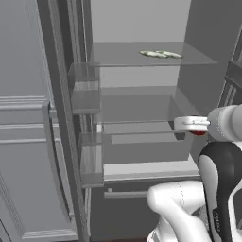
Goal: Place one bell pepper and one fish in each tupperware on the nearby counter, to pack two identical lunches.
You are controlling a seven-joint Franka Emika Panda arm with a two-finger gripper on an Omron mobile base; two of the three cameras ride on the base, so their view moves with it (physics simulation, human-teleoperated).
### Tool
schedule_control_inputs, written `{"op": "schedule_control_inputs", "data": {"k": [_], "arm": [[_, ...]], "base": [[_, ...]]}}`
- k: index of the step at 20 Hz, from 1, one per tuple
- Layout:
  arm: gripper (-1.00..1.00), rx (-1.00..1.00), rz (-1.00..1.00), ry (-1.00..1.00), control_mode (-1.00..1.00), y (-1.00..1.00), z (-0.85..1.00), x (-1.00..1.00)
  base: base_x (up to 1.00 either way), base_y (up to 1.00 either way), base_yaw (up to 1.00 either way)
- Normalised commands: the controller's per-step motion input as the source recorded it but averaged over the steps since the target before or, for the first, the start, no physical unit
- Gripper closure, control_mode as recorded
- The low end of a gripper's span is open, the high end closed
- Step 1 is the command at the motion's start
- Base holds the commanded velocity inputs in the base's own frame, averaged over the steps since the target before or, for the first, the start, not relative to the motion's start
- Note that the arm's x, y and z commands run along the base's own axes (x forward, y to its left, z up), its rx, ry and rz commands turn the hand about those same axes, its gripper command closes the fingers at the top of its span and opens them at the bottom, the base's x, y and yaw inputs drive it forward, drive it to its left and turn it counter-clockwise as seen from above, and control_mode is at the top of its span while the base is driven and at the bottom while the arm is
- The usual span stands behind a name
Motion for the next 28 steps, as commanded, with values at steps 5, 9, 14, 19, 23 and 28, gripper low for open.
{"op": "schedule_control_inputs", "data": {"k": [5, 9, 14, 19, 23, 28], "arm": [[1.00, 0.00, 0.00, 0.00, 1.00, 0.00, 0.00, 0.00], [1.00, 0.00, 0.00, 0.00, 1.00, 0.00, 0.00, 0.00], [1.00, 0.00, 0.00, 0.00, 1.00, 0.00, 0.00, 0.00], [1.00, 0.00, 0.00, 0.00, 1.00, 0.00, 0.00, 0.00], [1.00, 0.00, 0.00, 0.00, 1.00, 0.00, 0.00, 0.00], [1.00, 0.00, 0.00, 0.00, 1.00, 0.00, 0.00, 0.00]], "base": [[-1.00, 0.51, 0.14], [-0.99, 0.97, 0.34], [-0.79, 0.97, 0.48], [-0.24, 0.80, 0.50], [0.24, 0.40, 0.41], [0.59, 0.06, 0.34]]}}
